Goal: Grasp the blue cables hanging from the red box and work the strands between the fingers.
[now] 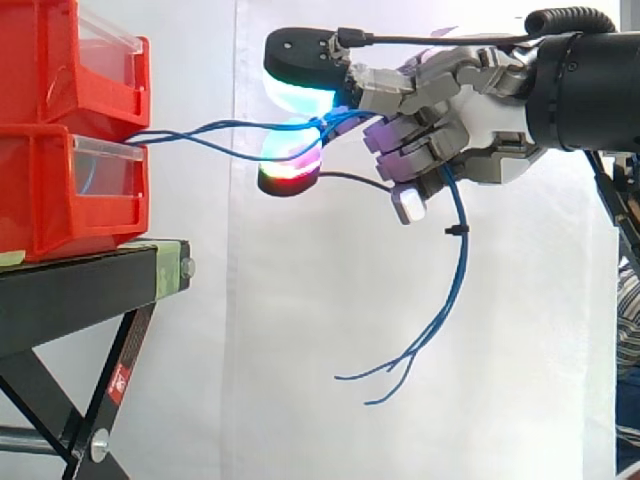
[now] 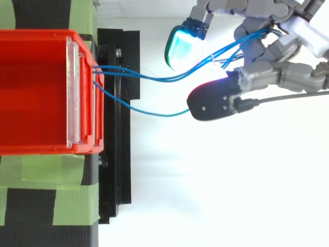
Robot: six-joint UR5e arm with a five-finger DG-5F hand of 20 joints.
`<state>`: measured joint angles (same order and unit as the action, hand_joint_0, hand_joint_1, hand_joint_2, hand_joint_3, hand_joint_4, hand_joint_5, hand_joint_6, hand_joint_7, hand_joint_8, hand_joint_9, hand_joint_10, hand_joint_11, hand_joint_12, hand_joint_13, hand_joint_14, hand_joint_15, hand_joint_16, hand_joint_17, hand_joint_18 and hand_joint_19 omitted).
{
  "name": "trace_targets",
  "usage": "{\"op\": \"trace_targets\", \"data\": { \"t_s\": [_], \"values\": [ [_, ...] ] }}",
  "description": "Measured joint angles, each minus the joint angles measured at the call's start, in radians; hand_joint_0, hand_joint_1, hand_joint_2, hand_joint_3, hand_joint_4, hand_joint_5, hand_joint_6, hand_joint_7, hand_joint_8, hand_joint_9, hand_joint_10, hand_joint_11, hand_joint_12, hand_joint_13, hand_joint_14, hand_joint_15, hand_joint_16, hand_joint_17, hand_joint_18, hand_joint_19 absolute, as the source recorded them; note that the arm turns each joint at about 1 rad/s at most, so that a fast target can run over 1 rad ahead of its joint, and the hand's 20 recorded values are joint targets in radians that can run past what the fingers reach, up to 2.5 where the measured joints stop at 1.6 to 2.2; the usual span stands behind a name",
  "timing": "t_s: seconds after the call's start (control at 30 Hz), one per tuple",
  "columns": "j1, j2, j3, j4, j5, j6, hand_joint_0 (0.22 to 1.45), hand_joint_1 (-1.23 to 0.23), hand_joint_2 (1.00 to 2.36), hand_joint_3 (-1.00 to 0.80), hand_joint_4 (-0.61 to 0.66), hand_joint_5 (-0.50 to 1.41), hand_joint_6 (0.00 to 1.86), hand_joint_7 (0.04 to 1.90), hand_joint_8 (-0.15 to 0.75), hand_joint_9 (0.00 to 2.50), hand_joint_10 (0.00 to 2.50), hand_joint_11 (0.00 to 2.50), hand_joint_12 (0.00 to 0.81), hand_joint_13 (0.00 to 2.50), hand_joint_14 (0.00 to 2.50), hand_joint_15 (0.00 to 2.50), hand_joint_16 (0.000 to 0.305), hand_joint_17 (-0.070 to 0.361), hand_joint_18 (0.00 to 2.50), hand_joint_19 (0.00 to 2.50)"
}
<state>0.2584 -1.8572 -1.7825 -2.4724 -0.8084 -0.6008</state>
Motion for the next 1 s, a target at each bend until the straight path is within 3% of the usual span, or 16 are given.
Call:
{"op": "trace_targets", "data": {
  "t_s": [0.13, 0.23, 0.3, 0.37, 0.6, 0.73, 1.0],
  "values": [
    [0.0, 0.0, 0.0, 0.001, 0.0, 0.0, 1.12, -0.7, 1.01, -0.61, 0.28, 0.32, 0.0, 1.37, 0.532, 1.78, 2.5, 2.5, 0.684, 1.96, 2.5, 1.71, 0.243, 0.182, 2.5, 0.6],
    [0.0, 0.0, 0.0, 0.001, 0.0, 0.0, 1.08, -0.65, 1.02, -0.42, 0.29, 0.34, 0.0, 1.38, 0.532, 1.78, 2.5, 2.5, 0.684, 1.96, 2.5, 1.71, 0.243, 0.182, 2.5, 0.6],
    [0.0, 0.0, 0.0, 0.001, 0.0, 0.0, 1.01, -0.63, 1.02, -0.42, 0.28, 0.34, 0.0, 1.39, 0.532, 1.78, 2.5, 2.5, 0.684, 1.96, 2.5, 1.71, 0.243, 0.182, 2.5, 0.6],
    [-0.001, 0.001, 0.0, 0.001, 0.0, 0.0, 0.9, -0.62, 1.01, -0.56, 0.28, 0.33, 0.0, 1.38, 0.532, 1.78, 2.5, 2.5, 0.684, 1.96, 2.5, 1.71, 0.243, 0.182, 2.5, 0.6],
    [-0.001, 0.0, 0.0, 0.001, 0.0, 0.0, 0.81, -0.61, 1.01, -0.71, 0.29, 0.32, 0.0, 1.39, 0.532, 1.78, 2.5, 2.5, 0.684, 1.96, 2.5, 1.71, 0.243, 0.182, 2.5, 0.6],
    [-0.001, 0.0, 0.0, 0.002, 0.0, 0.0, 0.9, -0.65, 1.02, -0.54, 0.29, 0.33, 0.0, 1.39, 0.532, 1.78, 2.5, 2.5, 0.684, 1.96, 2.5, 1.71, 0.243, 0.182, 2.5, 0.6],
    [-0.001, 0.0, 0.0, 0.003, 0.0, 0.0, 1.06, -0.7, 1.02, -0.42, 0.28, 0.34, 0.0, 1.4, 0.532, 1.78, 2.5, 2.5, 0.684, 1.96, 2.5, 1.71, 0.243, 0.182, 2.5, 0.6]
  ]
}}
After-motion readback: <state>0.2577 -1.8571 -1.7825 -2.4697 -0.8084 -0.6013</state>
